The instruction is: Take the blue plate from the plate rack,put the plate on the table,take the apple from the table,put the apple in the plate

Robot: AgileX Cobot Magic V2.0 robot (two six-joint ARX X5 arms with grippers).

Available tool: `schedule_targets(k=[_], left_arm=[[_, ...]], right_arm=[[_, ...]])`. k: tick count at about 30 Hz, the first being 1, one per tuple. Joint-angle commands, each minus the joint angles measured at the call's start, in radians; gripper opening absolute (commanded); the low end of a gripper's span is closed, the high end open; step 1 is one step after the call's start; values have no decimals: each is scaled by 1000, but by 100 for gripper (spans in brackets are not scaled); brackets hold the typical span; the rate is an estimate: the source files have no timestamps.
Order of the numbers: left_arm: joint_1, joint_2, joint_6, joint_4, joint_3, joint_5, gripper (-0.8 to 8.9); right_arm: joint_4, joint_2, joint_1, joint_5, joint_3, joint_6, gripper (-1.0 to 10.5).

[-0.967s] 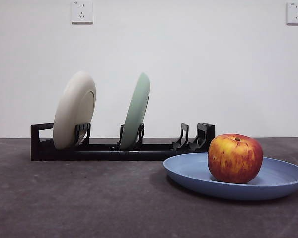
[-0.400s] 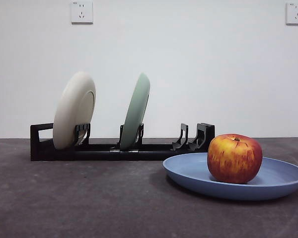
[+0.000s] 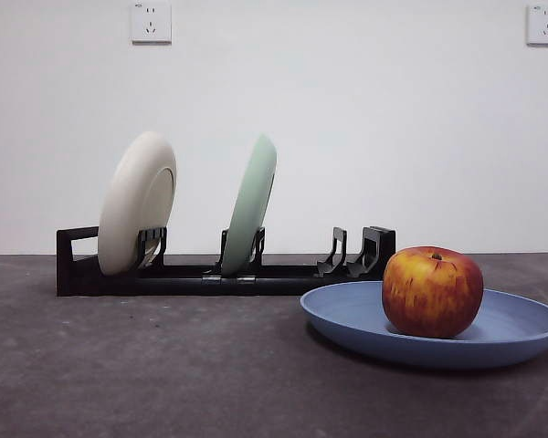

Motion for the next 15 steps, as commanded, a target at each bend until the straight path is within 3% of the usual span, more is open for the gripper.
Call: schedule_targets(k=[1, 5, 8, 15], left_arm=[[2, 0, -8, 8, -9, 0, -3], [2, 0, -8, 8, -9, 0, -3], [2, 0, -8, 8, -9, 0, -3], [2, 0, -8, 8, -9, 0, -3]], right_arm=[[70, -88, -12, -2, -159, 8, 6], [105, -195, -26, 1, -307, 21, 6], [105, -264, -31, 10, -388, 81, 6], [69, -386, -32, 13, -461, 125, 6]])
